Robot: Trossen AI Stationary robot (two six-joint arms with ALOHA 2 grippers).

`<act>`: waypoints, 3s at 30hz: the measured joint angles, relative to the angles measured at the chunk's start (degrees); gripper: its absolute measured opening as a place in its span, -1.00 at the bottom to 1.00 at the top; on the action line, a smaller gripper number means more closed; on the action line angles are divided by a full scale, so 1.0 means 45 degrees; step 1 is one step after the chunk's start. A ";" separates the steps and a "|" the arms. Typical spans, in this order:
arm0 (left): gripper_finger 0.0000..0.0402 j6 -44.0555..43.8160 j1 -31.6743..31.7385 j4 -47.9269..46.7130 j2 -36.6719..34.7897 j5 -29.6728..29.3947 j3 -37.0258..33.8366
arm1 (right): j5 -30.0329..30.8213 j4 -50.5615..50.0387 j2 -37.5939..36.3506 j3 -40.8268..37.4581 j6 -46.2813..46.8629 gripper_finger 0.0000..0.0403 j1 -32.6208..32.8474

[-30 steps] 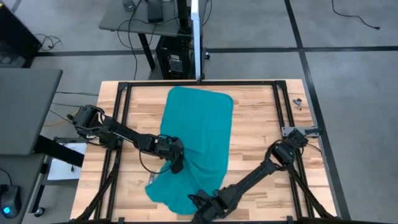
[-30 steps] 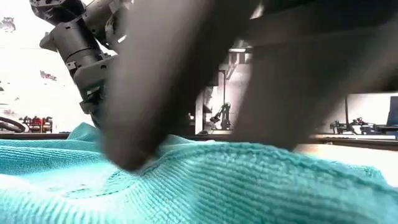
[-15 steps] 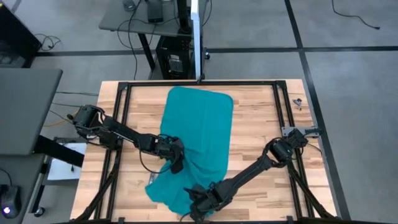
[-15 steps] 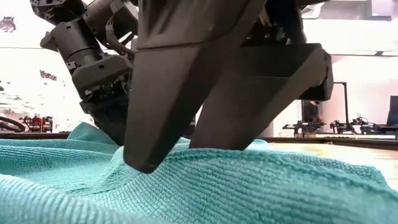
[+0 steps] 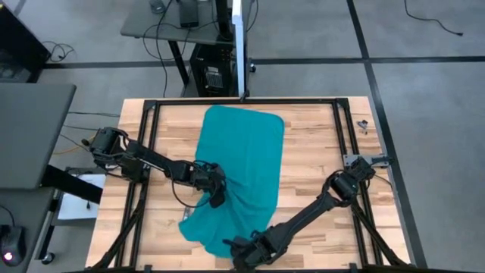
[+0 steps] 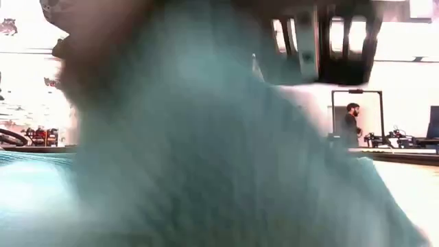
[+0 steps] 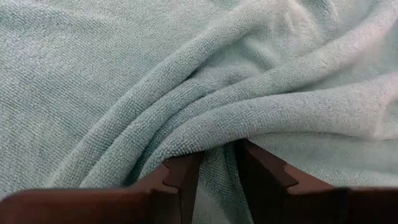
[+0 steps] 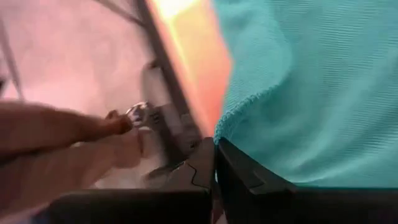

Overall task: Roll towel
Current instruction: Prepare the towel

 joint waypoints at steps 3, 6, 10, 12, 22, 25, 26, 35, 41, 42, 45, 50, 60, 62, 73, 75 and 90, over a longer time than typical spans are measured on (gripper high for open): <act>-0.53 -0.0010 0.0037 0.0005 0.0000 0.0032 0.0000 | -0.0116 0.0458 -0.0052 0.0240 -0.0244 -0.99 0.0186; -0.53 0.0000 0.0034 0.0005 0.0000 0.0032 0.0000 | -0.0111 0.0655 -0.0041 0.0233 0.0094 -0.95 0.0248; -0.53 -0.0009 0.0043 0.0000 0.0000 0.0190 0.0000 | -0.0295 0.0604 -0.0034 0.0115 0.1187 -0.77 0.0383; -0.53 0.0009 0.0047 0.0000 0.0000 0.0224 0.0000 | -0.0394 0.0455 -0.0034 0.0087 0.1803 -0.62 0.0487; -0.53 0.1205 -0.0215 -0.1513 -0.0745 0.2670 0.0762 | -0.1932 0.0141 -0.0493 0.0087 0.2389 -0.02 0.0462; -0.53 0.1513 -0.0581 -0.2872 -0.1563 0.2662 0.1373 | -0.1913 -0.1211 -0.0866 0.0116 0.2042 0.03 0.0583; -0.53 0.1519 -0.0677 -0.3190 -0.1885 0.2646 0.1638 | -0.1782 -0.1963 -0.0948 0.0116 0.1874 0.04 0.0668; -0.53 -0.0974 -0.2714 -0.5681 -0.3726 0.2564 0.2225 | 0.2780 -0.6941 -0.1328 0.0051 0.0815 0.00 0.1141; -0.53 -0.4224 -0.4795 -0.6018 -0.3148 0.1645 0.2200 | 0.3032 -0.5961 -0.1303 -0.1449 -0.1138 -0.02 -0.0414; -0.53 -0.4666 -0.5133 -0.6014 -0.2894 0.1474 0.2200 | 0.2980 -0.5609 -0.1302 -0.1806 -0.1495 -0.02 -0.0712; -0.53 -0.6379 -0.6098 -0.5903 -0.2128 0.0788 0.2200 | 0.2835 -0.4892 -0.1290 -0.2833 -0.2092 -0.03 -0.1527; -0.53 -0.9146 -0.7192 -0.4933 -0.0635 -0.0187 0.2200 | 0.2546 -0.3412 -0.1377 -0.3791 -0.2785 -0.03 -0.2363; -0.53 -1.3576 -0.8758 -0.0618 0.1153 -0.0666 0.2259 | 0.1285 -0.4523 -0.1620 -0.4245 -0.3299 -0.03 -0.1142; -0.53 -1.3783 -0.8808 -0.0112 0.1156 -0.0667 0.2232 | 0.1131 -0.5240 -0.1682 -0.4260 -0.3382 -0.03 -0.0806; -0.53 -1.2183 -0.7332 -0.1071 -0.0621 -0.0196 0.3336 | 0.2176 -0.6201 -0.3857 -0.4328 -0.3407 -0.03 -0.1337; -0.53 -1.1232 -0.6829 -0.2663 -0.1257 -0.0213 0.3871 | 0.2592 -0.6170 -0.4384 -0.4329 -0.3394 -0.03 -0.1506; -0.52 0.0403 0.1380 -0.4724 -0.2754 0.1725 0.1736 | 0.2932 -0.2026 -0.5610 -0.8697 0.1581 -0.03 -0.4854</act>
